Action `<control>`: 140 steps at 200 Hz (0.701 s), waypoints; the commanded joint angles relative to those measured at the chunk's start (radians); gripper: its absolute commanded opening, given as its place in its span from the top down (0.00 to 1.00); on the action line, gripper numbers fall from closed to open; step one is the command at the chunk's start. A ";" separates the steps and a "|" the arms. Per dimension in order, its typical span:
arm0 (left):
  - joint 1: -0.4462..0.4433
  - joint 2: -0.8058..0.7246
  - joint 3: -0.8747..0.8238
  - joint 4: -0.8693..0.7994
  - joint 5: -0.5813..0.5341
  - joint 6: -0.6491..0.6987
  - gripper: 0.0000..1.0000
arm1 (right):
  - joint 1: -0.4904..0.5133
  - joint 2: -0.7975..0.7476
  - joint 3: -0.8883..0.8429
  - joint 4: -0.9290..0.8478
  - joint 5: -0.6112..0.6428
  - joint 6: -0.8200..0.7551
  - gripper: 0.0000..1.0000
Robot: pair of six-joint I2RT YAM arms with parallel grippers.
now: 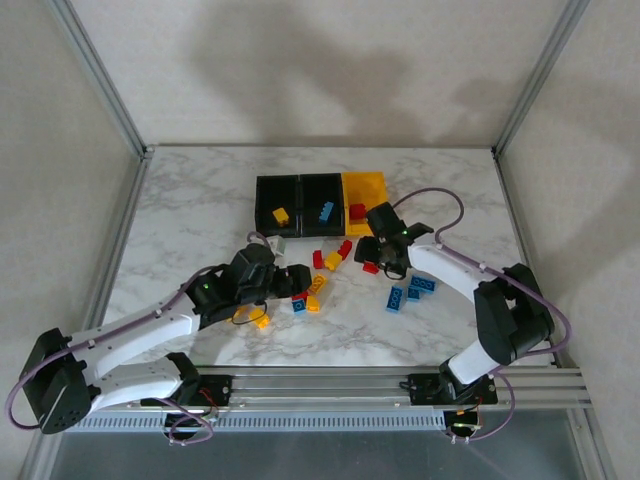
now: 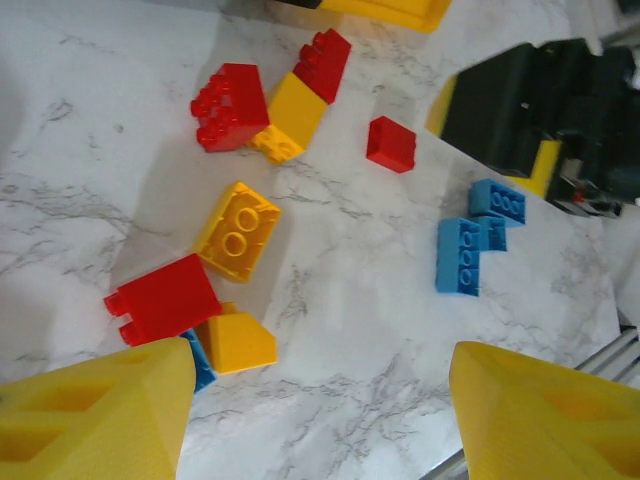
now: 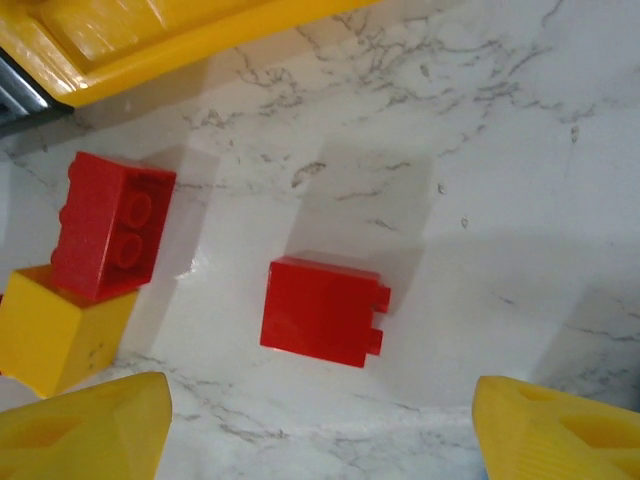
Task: Sort the legos into containers by color
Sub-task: Pick up the lego from the center of the table.
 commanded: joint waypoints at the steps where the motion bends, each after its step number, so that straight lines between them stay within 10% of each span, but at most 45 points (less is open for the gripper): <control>1: -0.014 -0.013 -0.011 0.023 -0.038 -0.023 0.32 | -0.007 0.035 0.030 -0.002 0.001 0.028 0.23; 140: -0.039 0.030 0.006 0.016 -0.067 -0.038 0.33 | -0.017 0.213 0.051 0.055 -0.047 0.052 0.34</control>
